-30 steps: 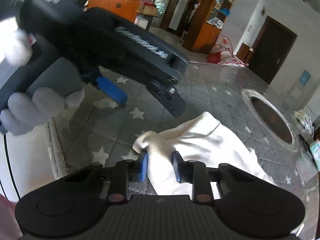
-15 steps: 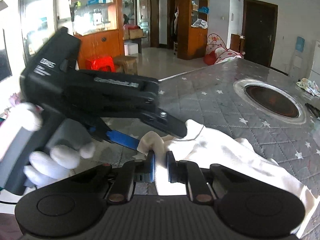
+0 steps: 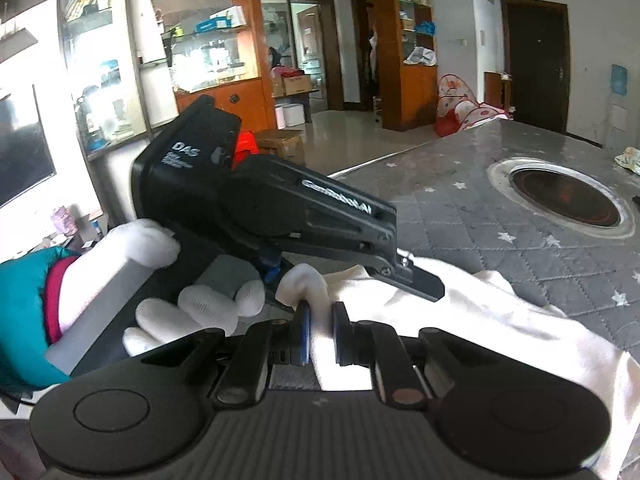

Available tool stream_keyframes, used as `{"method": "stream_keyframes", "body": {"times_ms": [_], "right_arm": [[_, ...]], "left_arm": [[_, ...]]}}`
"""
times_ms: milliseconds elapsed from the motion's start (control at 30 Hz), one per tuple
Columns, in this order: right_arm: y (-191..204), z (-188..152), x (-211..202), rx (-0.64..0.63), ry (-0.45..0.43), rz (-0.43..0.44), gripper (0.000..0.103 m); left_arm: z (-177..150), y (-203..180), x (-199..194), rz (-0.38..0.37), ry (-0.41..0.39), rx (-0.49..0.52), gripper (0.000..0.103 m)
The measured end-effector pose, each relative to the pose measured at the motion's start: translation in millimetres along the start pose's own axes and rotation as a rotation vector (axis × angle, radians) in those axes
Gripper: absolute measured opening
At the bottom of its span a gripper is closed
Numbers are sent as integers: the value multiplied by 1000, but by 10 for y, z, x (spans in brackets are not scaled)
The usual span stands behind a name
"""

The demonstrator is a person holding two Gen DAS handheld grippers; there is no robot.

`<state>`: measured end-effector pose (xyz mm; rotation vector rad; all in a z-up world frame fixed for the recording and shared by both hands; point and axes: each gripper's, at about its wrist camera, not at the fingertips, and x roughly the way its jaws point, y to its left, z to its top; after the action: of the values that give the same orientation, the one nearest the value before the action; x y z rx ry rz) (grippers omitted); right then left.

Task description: Fold clothes

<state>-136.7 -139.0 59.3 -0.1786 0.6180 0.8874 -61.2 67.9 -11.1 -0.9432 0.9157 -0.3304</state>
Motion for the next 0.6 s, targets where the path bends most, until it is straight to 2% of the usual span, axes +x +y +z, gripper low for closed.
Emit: {"method": "stream_keyframes", "body": {"times_ms": [33,100,267,333,600], "right_arm": [[-3,-8,1,0,2,2,10],[-18,-23,1,4,7,4,16],[-93,-97,-110,25,-1,-24,20],[-179,-153,-204,46,-9,-56,32],[-818,-420,-566,240,-32,-298,42]], "left_arm": [[0,22,8,6,-2,-5,24],[-4,47,11,17,-7,1,18],[-18,52,2,25,-10,12,17],[-28,42,-4,29,-11,21,17],[-64,-14,-19,46,-21,50,17]]}}
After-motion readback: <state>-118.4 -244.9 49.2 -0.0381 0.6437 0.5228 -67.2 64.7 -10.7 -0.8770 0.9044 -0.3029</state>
